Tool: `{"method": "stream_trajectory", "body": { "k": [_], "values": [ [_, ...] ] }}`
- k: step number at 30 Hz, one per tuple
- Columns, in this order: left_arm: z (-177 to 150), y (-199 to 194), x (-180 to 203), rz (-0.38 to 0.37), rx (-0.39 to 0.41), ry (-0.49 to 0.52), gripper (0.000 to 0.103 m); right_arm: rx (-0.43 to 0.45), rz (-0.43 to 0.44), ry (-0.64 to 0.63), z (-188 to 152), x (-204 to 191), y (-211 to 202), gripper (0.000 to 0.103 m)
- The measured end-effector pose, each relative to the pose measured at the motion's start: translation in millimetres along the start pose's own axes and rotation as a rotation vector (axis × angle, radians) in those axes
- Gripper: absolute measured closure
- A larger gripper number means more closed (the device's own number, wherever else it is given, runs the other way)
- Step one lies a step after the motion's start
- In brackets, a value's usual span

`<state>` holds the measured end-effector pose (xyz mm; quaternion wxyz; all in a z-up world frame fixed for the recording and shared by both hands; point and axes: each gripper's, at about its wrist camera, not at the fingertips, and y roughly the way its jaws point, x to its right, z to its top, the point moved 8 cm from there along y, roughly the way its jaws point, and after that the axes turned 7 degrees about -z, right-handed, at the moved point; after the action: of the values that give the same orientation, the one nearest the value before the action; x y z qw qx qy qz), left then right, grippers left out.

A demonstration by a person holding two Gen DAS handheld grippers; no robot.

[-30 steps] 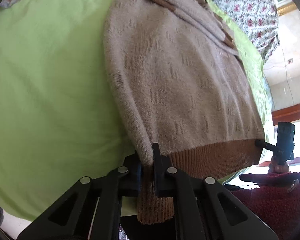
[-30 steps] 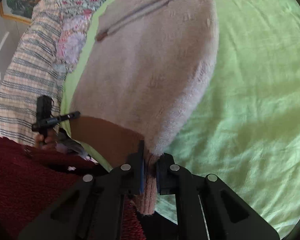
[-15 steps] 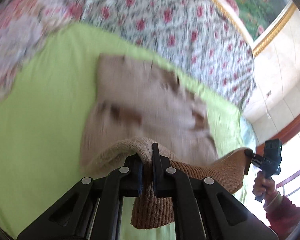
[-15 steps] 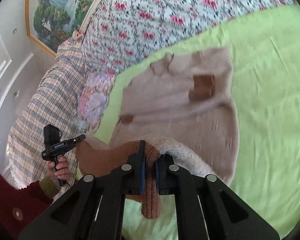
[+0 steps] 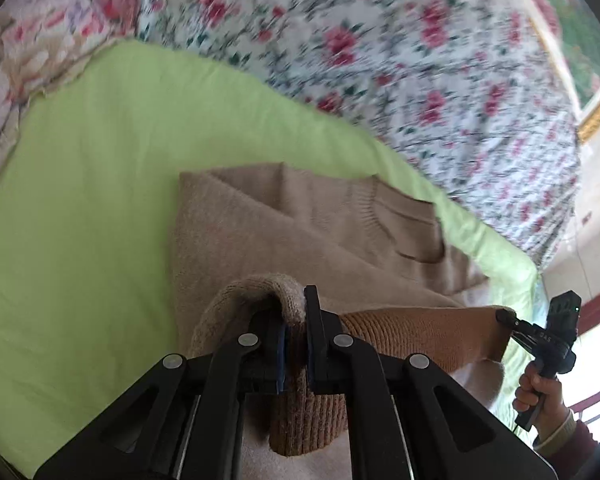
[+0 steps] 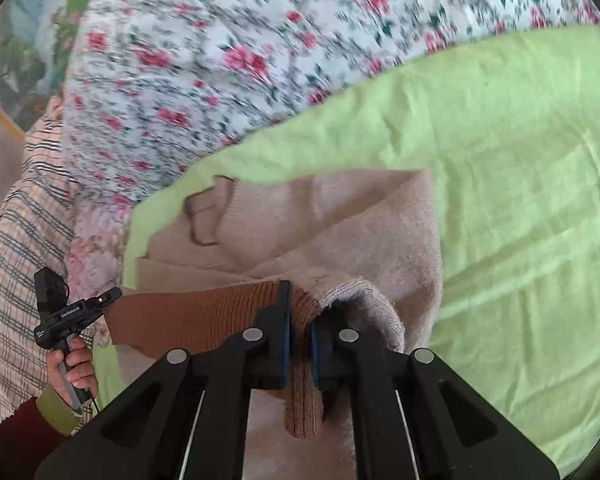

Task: Fold small clothes

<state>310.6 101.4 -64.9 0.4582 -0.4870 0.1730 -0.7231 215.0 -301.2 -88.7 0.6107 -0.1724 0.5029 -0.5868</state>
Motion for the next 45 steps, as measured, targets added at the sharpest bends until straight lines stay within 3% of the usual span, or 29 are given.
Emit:
{"method": "stream_trajectory", "body": {
  "k": [3, 7, 9, 11, 14, 17, 20, 22, 24, 26, 27, 29, 32, 39, 45],
  "values": [
    [-10, 4, -8, 0.019, -0.037, -0.015, 0.091, -0.021, -0.040, 0.022, -5, 10, -2, 0.089],
    [-45, -26, 8, -0.003, -0.043, 0.048, 0.078, 0.107, -0.075, -0.028, -16, 3, -53, 0.076],
    [-79, -33, 24, -0.030, -0.086, 0.091, 0.075, 0.128, -0.016, -0.108, -39, -23, -68, 0.076],
    [-108, -24, 36, -0.045, -0.155, 0.126, 0.075, 0.004, 0.033, -0.255, -86, -50, -49, 0.076],
    [-135, 10, 43, 0.011, -0.255, 0.198, 0.076, -0.167, -0.046, -0.498, -138, -71, 2, 0.076],
    [-115, 38, 45, 0.044, -0.277, 0.218, 0.078, -0.187, -0.078, -0.517, -128, -75, 31, 0.078],
    [-70, 44, 47, 0.064, -0.235, 0.242, 0.078, -0.078, -0.157, -0.441, -50, -53, 34, 0.079],
    [-26, 41, 41, 0.118, -0.155, 0.239, 0.078, 0.011, -0.240, -0.351, 4, -34, 27, 0.076],
    [15, 31, 26, 0.167, -0.076, 0.177, 0.075, 0.077, -0.229, -0.212, 44, -17, 13, 0.076],
    [40, 19, 13, 0.170, -0.016, 0.112, 0.072, 0.095, -0.237, -0.174, 53, -12, 3, 0.076],
    [48, 12, 7, 0.182, 0.012, 0.083, 0.065, 0.097, -0.236, -0.180, 52, -13, -1, 0.076],
    [49, -1, -2, 0.184, 0.051, 0.042, 0.059, 0.084, -0.217, -0.198, 40, -17, -6, 0.076],
    [26, -11, -9, 0.178, 0.040, 0.012, 0.059, 0.047, -0.187, -0.219, 15, -27, -9, 0.076],
    [-73, -44, -15, 0.162, -0.005, -0.080, 0.059, -0.052, -0.084, -0.253, -62, -59, -16, 0.075],
    [-144, -72, -2, 0.123, -0.020, -0.155, 0.052, -0.111, -0.032, -0.254, -100, -81, -28, 0.063]
  ]
}}
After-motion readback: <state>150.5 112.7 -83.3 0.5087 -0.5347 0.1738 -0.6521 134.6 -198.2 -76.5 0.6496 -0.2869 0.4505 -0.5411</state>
